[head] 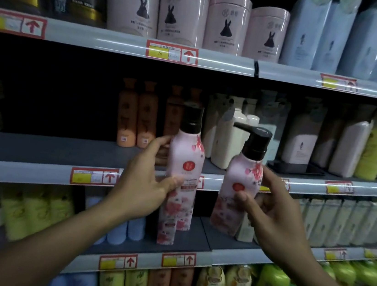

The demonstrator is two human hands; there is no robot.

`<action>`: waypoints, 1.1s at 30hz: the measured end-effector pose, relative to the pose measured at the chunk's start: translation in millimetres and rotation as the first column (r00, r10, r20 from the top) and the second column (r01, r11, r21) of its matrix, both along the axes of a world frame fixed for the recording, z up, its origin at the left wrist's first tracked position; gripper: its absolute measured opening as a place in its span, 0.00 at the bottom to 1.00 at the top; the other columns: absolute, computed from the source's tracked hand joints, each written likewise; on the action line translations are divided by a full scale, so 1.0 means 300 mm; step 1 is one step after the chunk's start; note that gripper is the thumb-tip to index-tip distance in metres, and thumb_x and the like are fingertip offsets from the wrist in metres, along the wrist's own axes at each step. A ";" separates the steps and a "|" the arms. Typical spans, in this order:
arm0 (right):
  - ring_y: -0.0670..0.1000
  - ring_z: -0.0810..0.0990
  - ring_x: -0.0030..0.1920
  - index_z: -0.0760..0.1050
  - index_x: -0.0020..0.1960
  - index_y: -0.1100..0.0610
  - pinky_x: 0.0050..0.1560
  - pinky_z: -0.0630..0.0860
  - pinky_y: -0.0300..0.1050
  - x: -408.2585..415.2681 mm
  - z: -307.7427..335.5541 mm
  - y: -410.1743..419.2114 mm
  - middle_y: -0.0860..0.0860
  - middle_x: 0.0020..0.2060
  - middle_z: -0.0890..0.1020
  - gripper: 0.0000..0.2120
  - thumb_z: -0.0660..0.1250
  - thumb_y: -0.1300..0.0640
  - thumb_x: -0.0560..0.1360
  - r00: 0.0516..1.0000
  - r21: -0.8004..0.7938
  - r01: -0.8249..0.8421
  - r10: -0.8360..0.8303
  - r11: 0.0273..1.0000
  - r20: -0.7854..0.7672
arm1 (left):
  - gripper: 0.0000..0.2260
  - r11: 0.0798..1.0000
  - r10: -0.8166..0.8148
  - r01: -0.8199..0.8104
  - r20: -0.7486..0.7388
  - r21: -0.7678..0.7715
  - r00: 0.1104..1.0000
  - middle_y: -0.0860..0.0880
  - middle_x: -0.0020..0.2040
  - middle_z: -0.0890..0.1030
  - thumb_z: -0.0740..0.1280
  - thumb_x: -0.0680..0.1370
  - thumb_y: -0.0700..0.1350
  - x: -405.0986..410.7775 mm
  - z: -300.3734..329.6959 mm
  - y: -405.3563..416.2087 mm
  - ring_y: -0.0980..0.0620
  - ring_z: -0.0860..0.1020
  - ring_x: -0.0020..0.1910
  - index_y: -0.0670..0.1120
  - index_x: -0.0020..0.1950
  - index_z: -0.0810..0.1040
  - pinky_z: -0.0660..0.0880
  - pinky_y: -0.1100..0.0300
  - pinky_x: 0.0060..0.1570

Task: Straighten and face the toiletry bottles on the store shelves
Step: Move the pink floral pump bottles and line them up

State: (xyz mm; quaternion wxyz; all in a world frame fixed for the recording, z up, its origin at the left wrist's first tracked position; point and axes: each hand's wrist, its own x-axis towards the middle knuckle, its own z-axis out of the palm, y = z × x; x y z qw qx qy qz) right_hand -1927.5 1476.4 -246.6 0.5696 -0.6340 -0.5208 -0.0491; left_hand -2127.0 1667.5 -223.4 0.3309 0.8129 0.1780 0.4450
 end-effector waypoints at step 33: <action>0.45 0.84 0.52 0.74 0.65 0.45 0.52 0.84 0.56 0.388 -0.503 0.280 0.40 0.53 0.84 0.16 0.70 0.43 0.79 0.975 -0.351 -0.009 -0.071 0.936 -0.213 | 0.32 0.951 0.149 -0.256 -0.466 -0.175 0.872 0.51 0.58 0.83 0.80 0.68 0.52 0.441 -0.525 0.070 0.46 0.83 0.56 0.57 0.65 0.67 0.82 0.44 0.56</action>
